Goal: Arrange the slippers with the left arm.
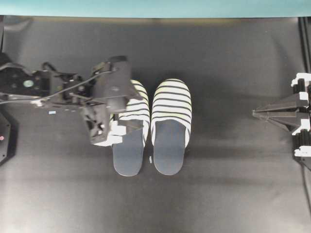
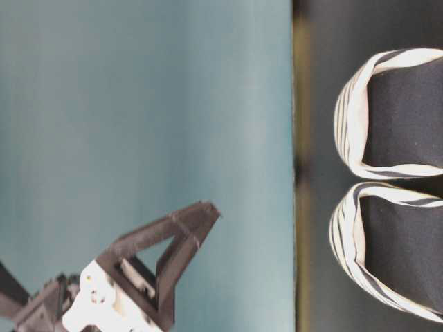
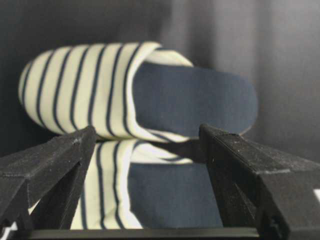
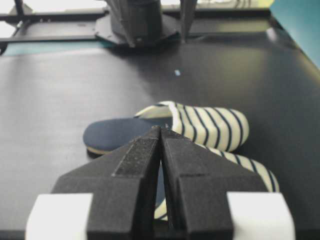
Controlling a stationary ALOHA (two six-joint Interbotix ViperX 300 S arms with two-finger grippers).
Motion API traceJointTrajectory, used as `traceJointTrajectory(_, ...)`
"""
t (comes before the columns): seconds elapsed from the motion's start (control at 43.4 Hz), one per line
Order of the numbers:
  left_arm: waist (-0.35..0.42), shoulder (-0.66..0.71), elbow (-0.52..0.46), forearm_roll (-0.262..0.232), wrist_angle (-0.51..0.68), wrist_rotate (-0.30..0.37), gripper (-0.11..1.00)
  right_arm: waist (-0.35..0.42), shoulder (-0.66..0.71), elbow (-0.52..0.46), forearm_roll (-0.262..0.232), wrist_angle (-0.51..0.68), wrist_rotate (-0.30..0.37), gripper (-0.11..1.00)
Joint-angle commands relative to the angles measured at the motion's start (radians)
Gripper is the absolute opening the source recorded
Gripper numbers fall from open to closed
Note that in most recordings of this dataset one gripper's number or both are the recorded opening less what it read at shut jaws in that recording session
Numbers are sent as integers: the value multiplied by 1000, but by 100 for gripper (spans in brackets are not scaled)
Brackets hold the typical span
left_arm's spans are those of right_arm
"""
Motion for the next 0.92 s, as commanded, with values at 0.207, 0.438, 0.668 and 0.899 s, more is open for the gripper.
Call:
traceJointTrajectory(0.207, -8, -130, 91, 2, -86, -5, 80, -3, 2, -5, 2, 18, -3, 0)
traceJointTrajectory(0.438, -9, -235, 184, 2, -175, -3, 80, -32, -15, -5, 2, 72, -3, 0)
traceJointTrajectory(0.668, -9, -270, 227, 2, -186, -2, 80, -48, -41, -5, 2, 77, -3, 0)
traceJointTrajectory(0.899, -11, -268, 236, 2, -192, 5, 80, -48, -43, -2, 2, 75, -2, 0)
